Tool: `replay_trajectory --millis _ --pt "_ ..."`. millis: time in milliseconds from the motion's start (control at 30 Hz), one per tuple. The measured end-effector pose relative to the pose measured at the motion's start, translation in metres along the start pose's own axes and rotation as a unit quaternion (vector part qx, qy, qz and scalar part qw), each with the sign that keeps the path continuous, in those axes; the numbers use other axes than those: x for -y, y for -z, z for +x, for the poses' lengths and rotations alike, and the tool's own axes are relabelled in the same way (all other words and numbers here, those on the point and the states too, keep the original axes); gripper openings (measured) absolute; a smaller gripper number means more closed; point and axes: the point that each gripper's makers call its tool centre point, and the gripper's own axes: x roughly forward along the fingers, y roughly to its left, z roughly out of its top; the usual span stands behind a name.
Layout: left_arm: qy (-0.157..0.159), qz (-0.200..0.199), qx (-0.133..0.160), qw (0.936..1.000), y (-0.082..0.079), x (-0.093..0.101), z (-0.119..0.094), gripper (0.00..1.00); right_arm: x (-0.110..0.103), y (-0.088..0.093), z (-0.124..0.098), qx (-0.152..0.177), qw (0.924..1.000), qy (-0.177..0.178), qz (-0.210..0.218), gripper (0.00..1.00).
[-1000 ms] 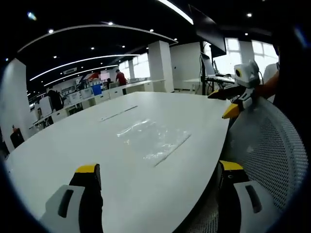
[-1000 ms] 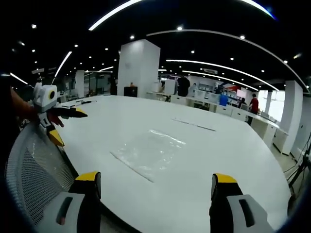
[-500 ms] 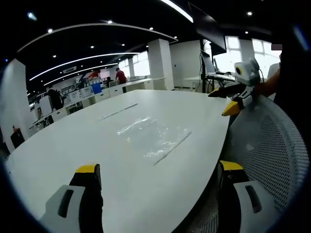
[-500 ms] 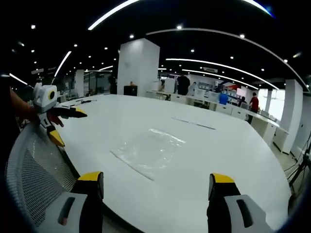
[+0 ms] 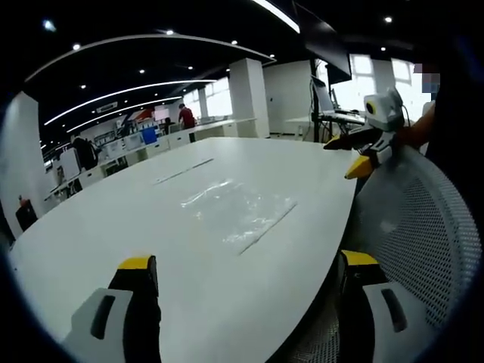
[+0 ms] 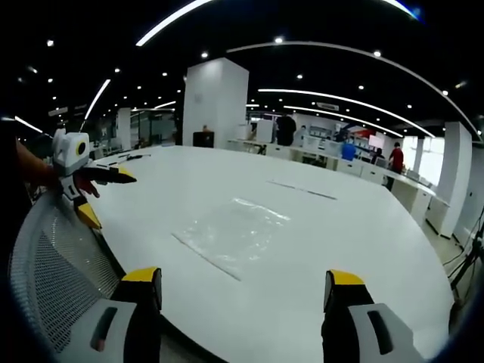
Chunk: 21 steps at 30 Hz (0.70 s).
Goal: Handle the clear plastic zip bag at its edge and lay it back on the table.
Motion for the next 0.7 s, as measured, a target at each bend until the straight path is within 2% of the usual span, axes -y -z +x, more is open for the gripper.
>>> replay_trajectory --millis 300,700 --pt "-0.001 -0.007 0.006 1.0 -0.0022 -0.0017 -0.0002 0.99 0.0007 0.0015 0.0006 -0.001 1.0 -0.001 0.001 0.9" --pt "0.01 0.009 -0.003 0.9999 -0.0016 0.0014 -0.0013 0.97 -0.0017 0.0045 0.0014 -0.015 0.9999 -0.003 0.001 1.0"
